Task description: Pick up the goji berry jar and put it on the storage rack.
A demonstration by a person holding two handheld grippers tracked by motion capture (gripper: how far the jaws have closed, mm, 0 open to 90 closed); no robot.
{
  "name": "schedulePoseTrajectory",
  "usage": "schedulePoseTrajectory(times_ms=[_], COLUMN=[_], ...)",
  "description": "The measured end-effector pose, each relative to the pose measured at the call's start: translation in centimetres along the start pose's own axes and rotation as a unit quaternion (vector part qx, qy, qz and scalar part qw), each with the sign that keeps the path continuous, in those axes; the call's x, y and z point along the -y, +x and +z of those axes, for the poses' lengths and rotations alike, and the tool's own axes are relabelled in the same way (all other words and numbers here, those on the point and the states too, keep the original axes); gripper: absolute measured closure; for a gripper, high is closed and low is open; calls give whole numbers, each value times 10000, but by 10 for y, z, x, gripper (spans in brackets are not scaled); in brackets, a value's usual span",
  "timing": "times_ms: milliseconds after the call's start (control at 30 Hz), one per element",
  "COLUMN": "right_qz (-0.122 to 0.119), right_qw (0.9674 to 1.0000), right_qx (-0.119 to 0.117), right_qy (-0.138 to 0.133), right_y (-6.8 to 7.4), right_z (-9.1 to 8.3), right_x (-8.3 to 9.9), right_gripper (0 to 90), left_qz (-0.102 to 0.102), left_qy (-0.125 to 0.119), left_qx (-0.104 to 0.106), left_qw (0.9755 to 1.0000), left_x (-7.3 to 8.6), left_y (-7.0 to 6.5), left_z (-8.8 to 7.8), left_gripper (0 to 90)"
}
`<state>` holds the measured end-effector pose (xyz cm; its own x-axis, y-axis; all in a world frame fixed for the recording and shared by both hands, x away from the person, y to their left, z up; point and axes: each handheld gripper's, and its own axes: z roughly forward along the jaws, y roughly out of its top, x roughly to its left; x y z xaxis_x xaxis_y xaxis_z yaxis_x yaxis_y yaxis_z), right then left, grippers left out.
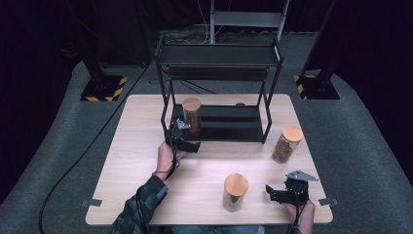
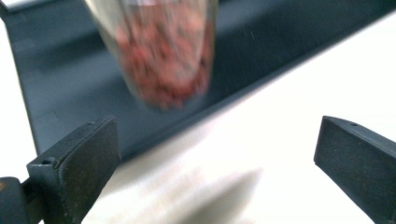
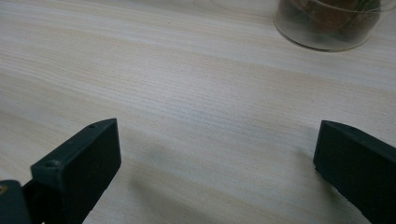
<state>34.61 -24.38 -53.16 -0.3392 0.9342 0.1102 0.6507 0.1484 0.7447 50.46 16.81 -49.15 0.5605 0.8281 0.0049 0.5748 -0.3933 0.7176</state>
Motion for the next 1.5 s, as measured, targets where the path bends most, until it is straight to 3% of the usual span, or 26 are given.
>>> schedulePoseTrajectory(times_ms=[200, 533, 700, 767, 900, 1500], right_qz=[-5, -7, -19, -26, -34, 14], right_qw=[10000, 10000, 10000, 10000, 10000, 10000], right_qx=[7, 17, 27, 34, 42, 56], right_qy=[3, 8, 14, 18, 19, 9], right_y=[0, 0, 1, 1, 1, 0], right_z=[0, 0, 0, 0, 0, 0], right_x=[0, 0, 0, 0, 0, 0], right_gripper=[0, 0, 0, 0, 0, 0], left_qz=[-23, -419, -473, -488, -324, -330], left_qy=[139, 106, -14, -7, 65, 42], left_qx=[46, 59, -129, -183, -334, -349], left_qw=[9999, 9990, 9988, 9986, 9989, 9988], left_x=[30, 85, 105, 111, 116, 131], left_y=[2, 9, 10, 10, 8, 12], left_z=[-8, -41, -54, -59, -63, -78], left_gripper=[0, 0, 0, 0, 0, 0])
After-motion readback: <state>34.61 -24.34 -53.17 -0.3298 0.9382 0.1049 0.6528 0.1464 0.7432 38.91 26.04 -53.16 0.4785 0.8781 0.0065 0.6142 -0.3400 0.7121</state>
